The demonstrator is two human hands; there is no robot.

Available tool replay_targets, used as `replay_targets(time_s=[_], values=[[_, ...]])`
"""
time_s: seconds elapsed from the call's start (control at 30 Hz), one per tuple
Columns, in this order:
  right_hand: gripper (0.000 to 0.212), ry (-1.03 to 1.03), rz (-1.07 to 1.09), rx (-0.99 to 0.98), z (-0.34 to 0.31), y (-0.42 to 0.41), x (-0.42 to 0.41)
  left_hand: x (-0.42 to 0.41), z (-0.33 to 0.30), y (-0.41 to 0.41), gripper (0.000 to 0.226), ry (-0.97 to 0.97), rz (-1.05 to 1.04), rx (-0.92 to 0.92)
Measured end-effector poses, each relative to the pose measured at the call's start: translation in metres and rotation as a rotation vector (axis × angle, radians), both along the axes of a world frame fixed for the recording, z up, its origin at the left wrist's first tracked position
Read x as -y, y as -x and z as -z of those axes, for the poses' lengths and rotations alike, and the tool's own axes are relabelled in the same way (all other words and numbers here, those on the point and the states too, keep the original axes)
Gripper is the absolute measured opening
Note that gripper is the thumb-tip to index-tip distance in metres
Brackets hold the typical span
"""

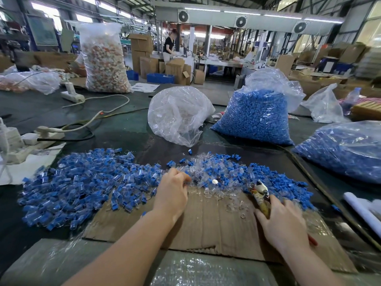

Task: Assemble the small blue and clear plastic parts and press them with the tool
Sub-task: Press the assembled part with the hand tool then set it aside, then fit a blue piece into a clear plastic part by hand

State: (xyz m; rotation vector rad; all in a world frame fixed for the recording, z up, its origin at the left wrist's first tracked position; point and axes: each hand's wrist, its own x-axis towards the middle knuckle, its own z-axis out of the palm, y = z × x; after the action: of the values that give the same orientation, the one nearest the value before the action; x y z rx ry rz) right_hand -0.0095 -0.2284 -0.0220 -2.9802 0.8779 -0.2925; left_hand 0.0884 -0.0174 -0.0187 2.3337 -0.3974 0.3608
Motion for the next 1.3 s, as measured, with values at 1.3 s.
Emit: replay_targets(time_s=[1.3], values=[[0.008, -0.079, -0.307, 0.152, -0.018, -0.099, -0.075, 0.029, 0.014, 0.022, 0.013, 0.282, -0.02, -0.15]])
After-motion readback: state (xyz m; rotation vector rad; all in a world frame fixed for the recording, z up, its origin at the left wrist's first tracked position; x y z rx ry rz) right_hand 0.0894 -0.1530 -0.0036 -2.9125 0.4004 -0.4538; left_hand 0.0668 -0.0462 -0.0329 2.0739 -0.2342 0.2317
